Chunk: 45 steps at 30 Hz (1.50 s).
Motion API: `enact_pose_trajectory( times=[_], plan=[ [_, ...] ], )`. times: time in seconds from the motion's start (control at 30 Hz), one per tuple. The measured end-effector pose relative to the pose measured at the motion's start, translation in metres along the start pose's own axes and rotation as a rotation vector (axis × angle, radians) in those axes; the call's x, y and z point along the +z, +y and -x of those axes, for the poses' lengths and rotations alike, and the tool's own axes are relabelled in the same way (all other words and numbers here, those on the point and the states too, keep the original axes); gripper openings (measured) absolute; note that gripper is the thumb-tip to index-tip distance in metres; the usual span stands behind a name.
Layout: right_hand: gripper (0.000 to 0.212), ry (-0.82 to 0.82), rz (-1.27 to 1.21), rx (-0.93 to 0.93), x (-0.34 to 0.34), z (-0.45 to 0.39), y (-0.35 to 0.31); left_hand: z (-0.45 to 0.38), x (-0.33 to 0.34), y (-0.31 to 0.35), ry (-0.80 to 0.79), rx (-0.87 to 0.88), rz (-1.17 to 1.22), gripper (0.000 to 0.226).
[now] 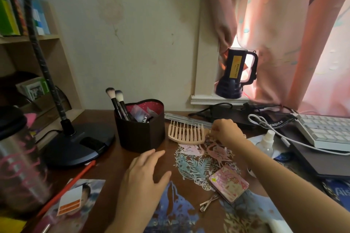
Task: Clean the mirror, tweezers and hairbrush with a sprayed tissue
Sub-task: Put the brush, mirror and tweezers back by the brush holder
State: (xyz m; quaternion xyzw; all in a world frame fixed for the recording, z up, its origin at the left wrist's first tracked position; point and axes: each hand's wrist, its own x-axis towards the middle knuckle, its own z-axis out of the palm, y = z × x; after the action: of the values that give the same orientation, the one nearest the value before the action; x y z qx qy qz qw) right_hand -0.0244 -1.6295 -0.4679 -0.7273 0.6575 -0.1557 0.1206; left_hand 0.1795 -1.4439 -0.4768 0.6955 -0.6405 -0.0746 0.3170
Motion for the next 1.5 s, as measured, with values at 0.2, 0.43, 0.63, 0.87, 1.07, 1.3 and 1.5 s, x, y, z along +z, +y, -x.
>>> enact_pose_trajectory(
  times=[0.2, 0.43, 0.63, 0.87, 1.07, 1.3, 1.5],
  plan=[
    [0.015, -0.015, -0.04, -0.018, 0.001, 0.002, 0.003, 0.002, 0.001, -0.001, -0.009, 0.007, -0.016, 0.055],
    [0.049, 0.103, 0.031, -0.288, -0.036, 0.039, -0.019, 0.005, -0.002, 0.002, -0.001, 0.028, -0.029, 0.046],
    [0.055, -0.142, 0.12, -0.449, -0.056, 0.114, -0.02, 0.01, -0.007, 0.006, 0.024, 0.048, -0.051, 0.044],
    [0.079, -0.466, 0.257, -0.369, -0.056, 0.154, 0.006, 0.018, -0.011, 0.008, 0.015, 0.105, -0.037, 0.037],
    [0.083, -0.475, 0.286, -0.358, -0.047, 0.142, 0.011, 0.025, -0.01, 0.012, -0.09, 0.178, -0.116, 0.037],
    [0.075, -0.505, 0.236, -0.344, -0.043, 0.129, 0.017, 0.025, -0.01, 0.01, -0.117, 0.191, -0.141, 0.037],
    [0.081, -0.557, 0.352, -0.394, -0.047, 0.112, 0.011, 0.024, -0.012, 0.008, -0.125, 0.186, -0.133, 0.038]
  ],
)
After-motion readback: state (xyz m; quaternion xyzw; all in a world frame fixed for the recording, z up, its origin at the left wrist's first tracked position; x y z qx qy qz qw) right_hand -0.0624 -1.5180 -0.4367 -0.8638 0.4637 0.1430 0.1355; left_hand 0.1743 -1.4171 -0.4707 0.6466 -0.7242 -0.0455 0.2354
